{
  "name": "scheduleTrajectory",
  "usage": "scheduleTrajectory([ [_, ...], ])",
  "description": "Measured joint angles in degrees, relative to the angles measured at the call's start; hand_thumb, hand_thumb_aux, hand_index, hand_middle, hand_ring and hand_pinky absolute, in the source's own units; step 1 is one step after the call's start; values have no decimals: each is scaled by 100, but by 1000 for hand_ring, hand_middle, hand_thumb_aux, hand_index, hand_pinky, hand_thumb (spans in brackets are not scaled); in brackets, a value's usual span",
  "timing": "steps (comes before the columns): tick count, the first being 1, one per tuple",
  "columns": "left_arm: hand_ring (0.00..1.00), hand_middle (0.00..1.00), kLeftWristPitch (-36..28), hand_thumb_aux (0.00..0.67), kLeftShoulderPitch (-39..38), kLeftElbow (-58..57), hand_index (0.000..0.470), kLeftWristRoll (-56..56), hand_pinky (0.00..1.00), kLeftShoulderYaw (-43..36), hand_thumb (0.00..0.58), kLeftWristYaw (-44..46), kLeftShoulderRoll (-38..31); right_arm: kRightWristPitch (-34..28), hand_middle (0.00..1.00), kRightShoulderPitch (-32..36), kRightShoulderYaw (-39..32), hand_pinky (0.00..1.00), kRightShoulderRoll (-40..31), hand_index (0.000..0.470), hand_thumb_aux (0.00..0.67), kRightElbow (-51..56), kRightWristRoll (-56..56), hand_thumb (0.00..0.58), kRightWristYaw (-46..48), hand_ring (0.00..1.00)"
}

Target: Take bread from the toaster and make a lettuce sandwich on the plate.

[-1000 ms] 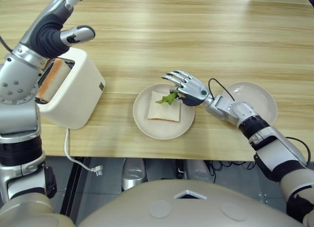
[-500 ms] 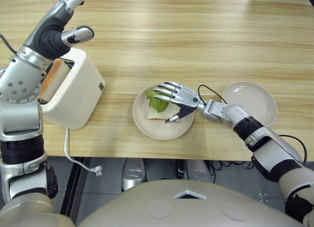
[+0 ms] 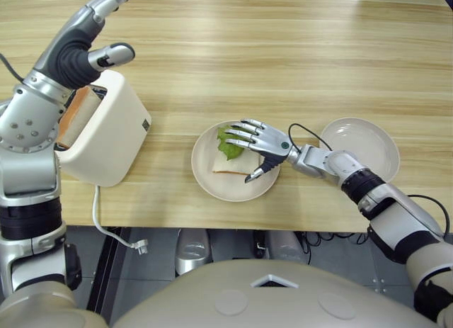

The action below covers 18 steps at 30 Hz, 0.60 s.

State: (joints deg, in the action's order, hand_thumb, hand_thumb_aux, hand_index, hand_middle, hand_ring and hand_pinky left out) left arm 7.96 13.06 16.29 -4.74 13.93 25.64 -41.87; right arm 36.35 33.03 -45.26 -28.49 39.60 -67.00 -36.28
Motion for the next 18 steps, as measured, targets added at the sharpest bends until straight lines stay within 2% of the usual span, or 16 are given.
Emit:
scheduleTrajectory([
  [9,0,0,79,0,-27,-147,0,-144,0,236,0,-55,-224,64,0,-91,0,0,-114,0,0,-171,44,0,149,0],
  [18,0,0,241,0,-276,-620,0,-943,0,285,0,-363,-623,623,0,-323,-119,0,-478,0,0,-699,68,0,642,0],
])
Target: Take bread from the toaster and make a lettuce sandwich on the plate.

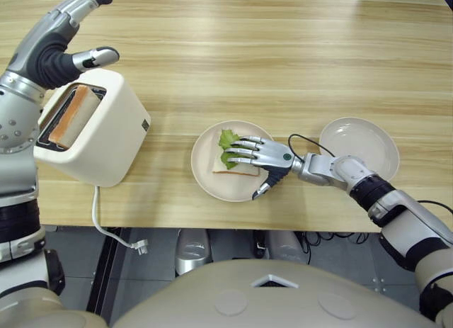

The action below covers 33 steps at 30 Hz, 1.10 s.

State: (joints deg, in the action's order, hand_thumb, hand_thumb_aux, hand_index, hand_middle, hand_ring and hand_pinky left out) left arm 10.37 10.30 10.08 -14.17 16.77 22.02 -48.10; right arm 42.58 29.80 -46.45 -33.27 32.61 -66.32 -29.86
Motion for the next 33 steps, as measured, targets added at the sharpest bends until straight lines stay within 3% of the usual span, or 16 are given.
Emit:
scheduleTrajectory([
  [11,0,0,-172,0,-930,-802,0,-1486,0,-252,0,-72,-872,39,0,-177,76,0,-125,0,0,-310,37,0,245,0],
  [16,0,0,-366,0,-1414,-772,0,-1671,0,-232,0,128,-1121,37,0,-198,76,0,-94,0,0,-276,39,0,246,0],
  [21,0,0,-571,0,-1783,-377,0,-1681,0,271,0,357,-1412,33,0,-296,76,0,-88,0,0,-162,73,0,269,0],
  [33,0,0,-857,0,-2196,26,0,-1732,0,657,0,725,-1442,-13,0,-349,76,0,-74,0,0,-162,183,0,300,0],
])
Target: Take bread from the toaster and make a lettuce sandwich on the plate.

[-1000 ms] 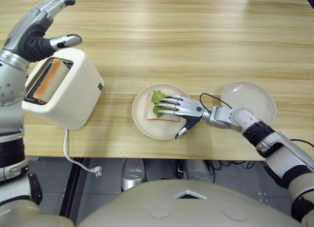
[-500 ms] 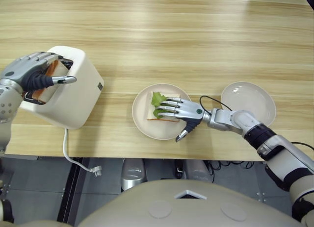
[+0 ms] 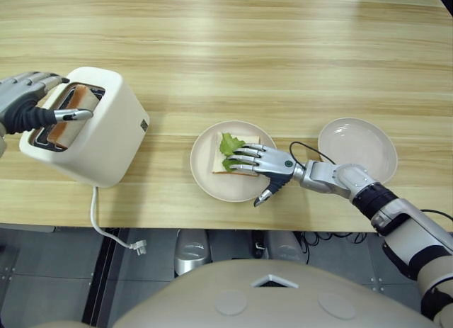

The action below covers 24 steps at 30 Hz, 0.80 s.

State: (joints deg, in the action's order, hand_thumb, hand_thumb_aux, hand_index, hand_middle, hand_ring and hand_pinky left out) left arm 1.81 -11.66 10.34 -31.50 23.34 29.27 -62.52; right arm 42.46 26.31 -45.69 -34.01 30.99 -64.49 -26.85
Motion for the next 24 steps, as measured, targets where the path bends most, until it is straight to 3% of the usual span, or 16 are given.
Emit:
scheduleTrajectory([
  [6,0,0,-10,0,-46,-5,0,0,0,-105,0,10,94,-29,0,0,0,0,1,0,0,0,8,0,-1,0],
  [7,0,0,-2,45,-49,-27,31,0,0,-146,75,0,114,-30,0,0,0,0,1,0,0,-1,10,0,-1,0],
  [8,0,0,6,131,-49,-45,90,0,0,-197,205,-17,134,-31,0,-1,0,0,1,0,0,-1,10,0,-2,0],
  [9,0,0,27,131,-50,-66,90,1,0,-246,205,-53,162,-32,0,0,0,0,2,0,0,-1,11,0,-2,0],
  [10,0,0,46,460,-50,-95,316,0,0,-264,523,-81,194,-32,0,0,0,0,2,0,0,-1,12,0,-1,0],
  [11,0,0,66,670,-50,-133,460,1,0,-265,580,-112,226,-33,0,-1,0,0,2,0,0,-1,12,0,-1,0],
  [19,0,0,248,670,18,-367,460,130,0,-253,580,-284,250,-47,0,-8,0,0,-1,0,0,-1,13,0,-11,0],
  [20,243,243,271,670,42,-396,460,174,243,-253,580,-286,250,-53,0,-9,0,0,-1,0,0,-1,13,0,-13,0],
  [21,643,643,313,670,106,-475,460,233,643,-263,580,-285,250,-66,0,-12,0,0,-1,0,0,-1,13,0,-17,0],
  [22,953,953,346,670,151,-539,460,284,953,-263,580,-284,250,-74,0,-12,0,0,0,0,0,-1,13,0,-23,0],
  [24,1000,1000,408,670,220,-615,460,346,1000,-263,580,-284,250,-87,0,-12,0,0,0,0,0,-1,13,0,-35,0],
])
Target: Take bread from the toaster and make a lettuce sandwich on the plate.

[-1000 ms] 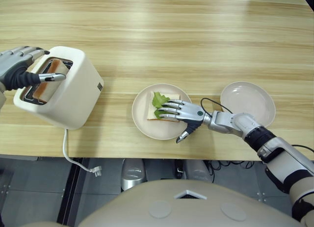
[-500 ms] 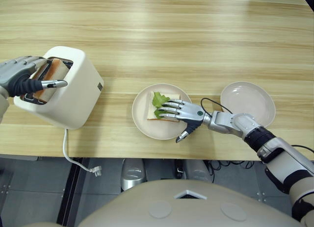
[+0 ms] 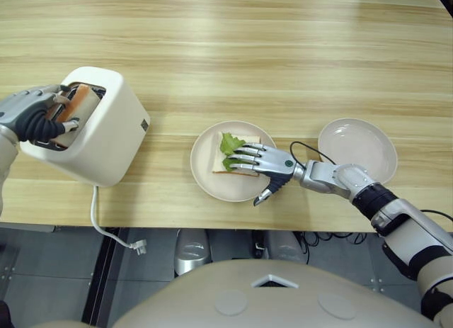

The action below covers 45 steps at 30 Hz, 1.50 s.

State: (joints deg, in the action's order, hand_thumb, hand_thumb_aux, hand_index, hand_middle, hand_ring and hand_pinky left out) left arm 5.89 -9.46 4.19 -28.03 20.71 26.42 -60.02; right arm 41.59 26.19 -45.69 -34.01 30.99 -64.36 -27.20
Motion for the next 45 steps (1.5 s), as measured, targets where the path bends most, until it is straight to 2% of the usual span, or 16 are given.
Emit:
scheduleTrajectory([
  [13,1000,1000,390,670,695,-764,460,314,1000,-92,580,44,-193,-128,0,0,422,0,-90,0,0,-368,105,0,-16,0],
  [19,1000,1000,536,670,1281,-1069,460,560,1000,-231,580,166,-330,-150,0,-27,589,0,-125,0,0,-590,195,0,80,0],
  [28,1000,1000,559,670,1734,-1074,460,1074,1000,-348,580,535,-324,-170,0,-127,644,0,-133,0,0,-709,195,0,113,0],
  [37,1000,1000,357,670,3095,-1097,460,2146,1000,-565,580,1412,-365,-333,0,-190,1013,0,-220,0,0,-970,249,0,70,0],
  [41,1000,1000,93,670,3766,-1033,460,2686,1000,-859,580,1842,-50,-458,0,-202,1320,0,-222,0,0,-998,440,0,14,0],
  [45,1000,1000,-174,670,4007,-946,460,3066,1000,-1262,580,2128,501,-591,0,-200,1757,0,-226,0,0,-997,788,0,-9,0],
])
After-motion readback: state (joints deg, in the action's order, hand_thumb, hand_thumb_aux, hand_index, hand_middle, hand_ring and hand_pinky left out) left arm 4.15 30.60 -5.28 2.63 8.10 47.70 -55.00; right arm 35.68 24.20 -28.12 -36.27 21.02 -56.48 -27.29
